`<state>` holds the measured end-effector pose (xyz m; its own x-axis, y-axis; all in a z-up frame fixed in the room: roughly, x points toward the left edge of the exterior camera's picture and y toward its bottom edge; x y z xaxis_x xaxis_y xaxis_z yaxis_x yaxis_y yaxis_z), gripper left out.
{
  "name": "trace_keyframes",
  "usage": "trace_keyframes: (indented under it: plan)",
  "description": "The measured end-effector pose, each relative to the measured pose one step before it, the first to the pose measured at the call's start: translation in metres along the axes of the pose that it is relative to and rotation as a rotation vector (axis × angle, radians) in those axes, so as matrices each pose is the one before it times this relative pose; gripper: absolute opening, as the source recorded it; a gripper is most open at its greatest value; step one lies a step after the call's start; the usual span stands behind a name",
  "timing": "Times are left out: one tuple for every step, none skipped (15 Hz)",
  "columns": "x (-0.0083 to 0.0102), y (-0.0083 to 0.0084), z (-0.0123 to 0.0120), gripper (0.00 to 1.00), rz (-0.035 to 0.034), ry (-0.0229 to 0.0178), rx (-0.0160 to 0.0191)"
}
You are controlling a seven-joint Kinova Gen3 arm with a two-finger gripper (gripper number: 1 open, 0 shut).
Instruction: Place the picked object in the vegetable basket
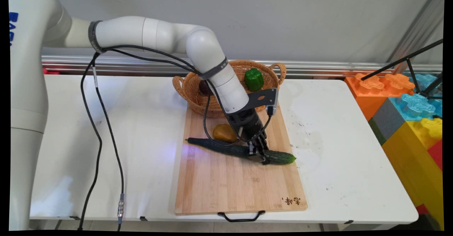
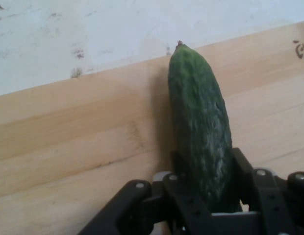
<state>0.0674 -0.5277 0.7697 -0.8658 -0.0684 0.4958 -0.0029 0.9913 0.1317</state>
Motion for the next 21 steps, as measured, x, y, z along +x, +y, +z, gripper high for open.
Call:
trace_keyframes:
  plan:
    - [0.00112,0.00081,-0.00273,0.0,-0.00187,0.0022,-0.00016]
    - [0.0013,0.00087,-0.00319,0.0,-0.00372,0.00378,0.00072]
    - [0.00176,0.00174,-0.00505,0.0,-0.00772,0.0081,0.00393]
    - [0.00113,0.00208,-0.00478,0.0,-0.00998,0.00623,0.00209]
    - [0.00171,0.00246,-0.00555,0.0,-0.00944,0.00654,0.00204]
    - [0.00207,0.0038,-0.00866,0.0,-0.01283,0.00888,0.00188]
    - [0.00126,0.00255,-0.00617,0.0,-0.00807,0.00631,0.00244]
    - [0.00233,0.00343,-0.00945,0.0,-0.00959,0.00791,0.0055]
    - [0.00212,0.002,-0.00674,0.0,-0.00439,0.00657,0.00583]
    - [0.00404,0.00288,-0.01107,0.0,-0.00512,0.01443,0.01284]
    - [0.00446,0.00267,-0.01218,0.0,-0.00494,0.01508,0.01559]
    - [0.004,0.00167,-0.01239,0.0,-0.00077,0.01283,0.02018]
    - [0.00421,0.00079,-0.01183,0.0,0.00554,0.00927,0.02344]
    - [0.0033,-0.00009,-0.00907,0.0,0.00674,0.00652,0.02059]
    - [0.00217,-0.00073,-0.00541,0.0,0.00688,0.00318,0.01552]
    - [0.00365,-0.00207,-0.00686,0.0,0.0157,0.00487,0.02574]
    - [0.00457,-0.00341,-0.00596,0.0,0.02113,0.00477,0.03016]
    - [0.00467,-0.00487,-0.00386,0.0,0.02521,0.00468,0.03332]
    - [0.00418,-0.00465,-0.00201,0.0,0.02275,0.00697,0.02853]
    - [0.00239,-0.0034,-0.00082,0.0,0.01396,0.00519,0.01839]
    - [0.00282,-0.00529,-0.00048,0.0,0.01719,0.00837,0.02865]
